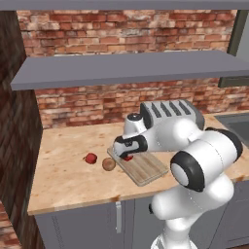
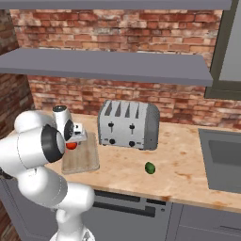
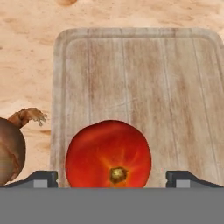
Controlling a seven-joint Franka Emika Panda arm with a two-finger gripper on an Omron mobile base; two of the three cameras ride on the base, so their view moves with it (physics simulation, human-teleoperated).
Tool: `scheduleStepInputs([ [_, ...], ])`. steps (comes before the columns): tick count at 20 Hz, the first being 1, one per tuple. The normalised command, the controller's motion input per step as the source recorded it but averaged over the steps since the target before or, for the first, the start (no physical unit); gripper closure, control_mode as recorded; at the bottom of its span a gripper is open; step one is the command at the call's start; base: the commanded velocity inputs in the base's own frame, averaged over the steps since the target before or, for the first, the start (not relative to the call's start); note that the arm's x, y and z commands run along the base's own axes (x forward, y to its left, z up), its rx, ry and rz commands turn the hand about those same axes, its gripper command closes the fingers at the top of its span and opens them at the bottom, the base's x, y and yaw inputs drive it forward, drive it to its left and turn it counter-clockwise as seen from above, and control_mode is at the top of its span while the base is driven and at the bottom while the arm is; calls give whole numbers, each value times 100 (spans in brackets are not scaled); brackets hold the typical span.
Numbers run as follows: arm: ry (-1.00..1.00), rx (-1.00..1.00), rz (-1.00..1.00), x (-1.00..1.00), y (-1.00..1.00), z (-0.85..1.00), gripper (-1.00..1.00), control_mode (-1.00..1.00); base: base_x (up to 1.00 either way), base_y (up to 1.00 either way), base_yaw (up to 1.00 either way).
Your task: Place the avocado, onion, tomato, and bell pepper on the cutting board.
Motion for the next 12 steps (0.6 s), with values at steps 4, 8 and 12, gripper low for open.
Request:
scheduleStepInputs([
  [4,-8,0,0,0,0,58,-100,-100,0,0,0],
  [8,-4,1,0,-15,0,64,-100,-100,0,0,0],
  [12,0,8,0,-29,11,49,-100,-100,0,0,0],
])
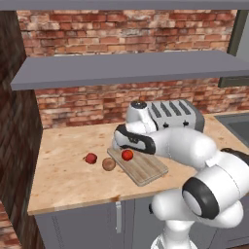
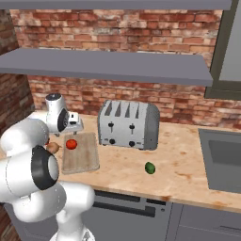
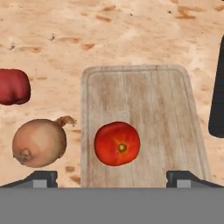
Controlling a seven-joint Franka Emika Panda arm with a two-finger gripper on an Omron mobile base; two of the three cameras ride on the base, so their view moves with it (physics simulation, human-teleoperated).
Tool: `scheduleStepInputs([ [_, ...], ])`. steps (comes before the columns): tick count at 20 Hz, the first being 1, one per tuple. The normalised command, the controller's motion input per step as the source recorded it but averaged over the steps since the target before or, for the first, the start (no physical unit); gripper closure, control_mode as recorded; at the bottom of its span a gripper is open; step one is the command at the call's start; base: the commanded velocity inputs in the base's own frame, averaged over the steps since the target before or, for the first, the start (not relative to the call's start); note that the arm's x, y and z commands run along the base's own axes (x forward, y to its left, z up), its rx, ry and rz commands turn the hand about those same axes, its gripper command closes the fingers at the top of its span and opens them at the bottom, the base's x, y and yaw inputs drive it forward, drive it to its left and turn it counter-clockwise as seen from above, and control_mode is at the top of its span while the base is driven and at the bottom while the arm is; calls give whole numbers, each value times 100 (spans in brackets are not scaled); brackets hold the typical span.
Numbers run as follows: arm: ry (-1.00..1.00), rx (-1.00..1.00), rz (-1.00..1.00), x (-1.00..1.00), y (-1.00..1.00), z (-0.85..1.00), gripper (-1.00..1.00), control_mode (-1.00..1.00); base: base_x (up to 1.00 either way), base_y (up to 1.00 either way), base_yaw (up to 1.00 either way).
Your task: Place the avocado, onion, tomato, and bell pepper on the cutting board.
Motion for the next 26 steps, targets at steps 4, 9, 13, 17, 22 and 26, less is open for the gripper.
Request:
scheduleStepInputs([
  [4,2,9,0,-26,22,42,-100,-100,0,0,0],
  [9,1,2,0,-27,24,25,-100,-100,0,0,0],
  [13,3,0,0,-33,21,11,-100,-100,0,0,0],
  [17,4,0,0,-33,11,1,-100,-100,0,0,0],
  [22,1,0,0,-14,24,0,-100,-100,0,0,0],
  [26,0,0,0,0,24,0,-100,-100,0,0,0],
])
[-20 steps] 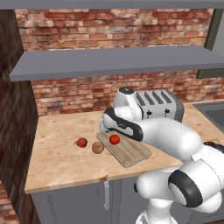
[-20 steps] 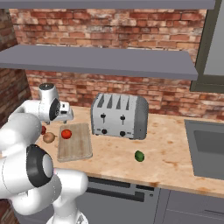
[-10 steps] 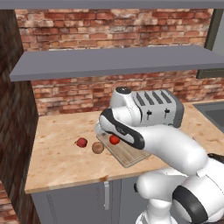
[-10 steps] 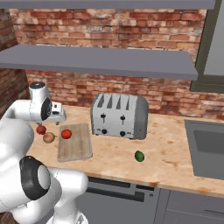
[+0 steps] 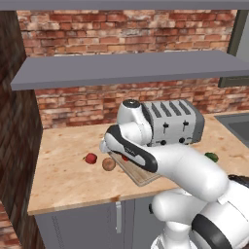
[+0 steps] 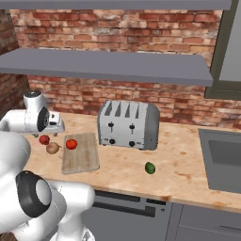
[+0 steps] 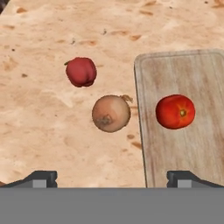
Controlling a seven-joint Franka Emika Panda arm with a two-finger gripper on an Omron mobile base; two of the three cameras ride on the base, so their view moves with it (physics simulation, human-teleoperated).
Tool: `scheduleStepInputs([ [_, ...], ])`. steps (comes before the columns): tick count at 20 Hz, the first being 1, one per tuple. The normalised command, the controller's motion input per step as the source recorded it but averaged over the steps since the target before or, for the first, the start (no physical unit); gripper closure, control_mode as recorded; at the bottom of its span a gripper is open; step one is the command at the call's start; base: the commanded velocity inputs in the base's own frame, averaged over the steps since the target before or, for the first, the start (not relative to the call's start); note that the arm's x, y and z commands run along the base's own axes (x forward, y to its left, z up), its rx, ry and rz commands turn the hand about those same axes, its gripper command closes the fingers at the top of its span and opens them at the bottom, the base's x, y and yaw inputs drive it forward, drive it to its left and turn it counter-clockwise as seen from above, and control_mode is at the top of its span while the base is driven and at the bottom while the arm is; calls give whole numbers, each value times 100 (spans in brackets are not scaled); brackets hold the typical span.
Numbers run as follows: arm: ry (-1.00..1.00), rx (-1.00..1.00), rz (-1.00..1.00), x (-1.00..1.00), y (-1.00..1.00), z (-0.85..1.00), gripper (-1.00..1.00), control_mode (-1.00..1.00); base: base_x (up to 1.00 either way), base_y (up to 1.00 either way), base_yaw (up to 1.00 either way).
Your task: Place the avocado, onion, tomato, and bell pepper on the cutting board.
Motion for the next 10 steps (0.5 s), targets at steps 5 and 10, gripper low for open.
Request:
scheduleStepInputs([
  [5,1,0,0,9,8,0,-100,-100,0,0,0],
  [10,4,0,0,23,0,-6,-100,-100,0,0,0],
])
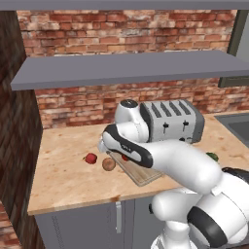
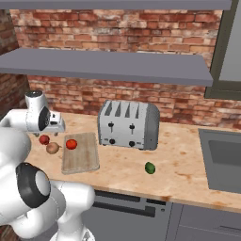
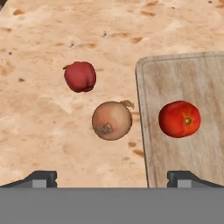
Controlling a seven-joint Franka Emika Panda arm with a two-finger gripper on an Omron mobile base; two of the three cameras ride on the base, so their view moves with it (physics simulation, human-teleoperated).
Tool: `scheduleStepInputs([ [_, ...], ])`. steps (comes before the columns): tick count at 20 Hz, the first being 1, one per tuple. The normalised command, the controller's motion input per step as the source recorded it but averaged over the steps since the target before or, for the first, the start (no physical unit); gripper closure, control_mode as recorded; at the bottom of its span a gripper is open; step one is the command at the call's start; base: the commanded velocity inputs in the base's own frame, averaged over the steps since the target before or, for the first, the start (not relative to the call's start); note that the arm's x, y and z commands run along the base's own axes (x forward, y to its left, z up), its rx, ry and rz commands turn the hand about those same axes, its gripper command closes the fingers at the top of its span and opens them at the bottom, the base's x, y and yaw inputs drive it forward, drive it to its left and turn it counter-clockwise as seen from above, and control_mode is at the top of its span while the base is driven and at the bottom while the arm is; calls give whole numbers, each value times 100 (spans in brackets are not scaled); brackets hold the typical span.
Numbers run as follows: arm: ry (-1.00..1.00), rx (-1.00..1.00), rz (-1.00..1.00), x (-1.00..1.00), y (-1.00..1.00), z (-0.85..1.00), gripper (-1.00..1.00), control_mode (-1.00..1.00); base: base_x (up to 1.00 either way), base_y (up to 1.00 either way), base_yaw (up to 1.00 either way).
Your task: Place the avocado, onion, tomato, and bell pepper on the cutting board.
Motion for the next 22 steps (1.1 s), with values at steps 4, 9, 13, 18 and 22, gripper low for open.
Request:
scheduleStepInputs([
  [4,3,0,0,14,7,-9,-100,-100,0,0,0],
  [9,3,0,0,8,12,-15,-100,-100,0,0,0],
  [13,2,0,0,8,13,-19,-100,-100,0,0,0],
  [18,0,0,0,8,4,-16,-100,-100,0,0,0],
  [22,0,0,0,2,0,-18,-100,-100,0,0,0],
])
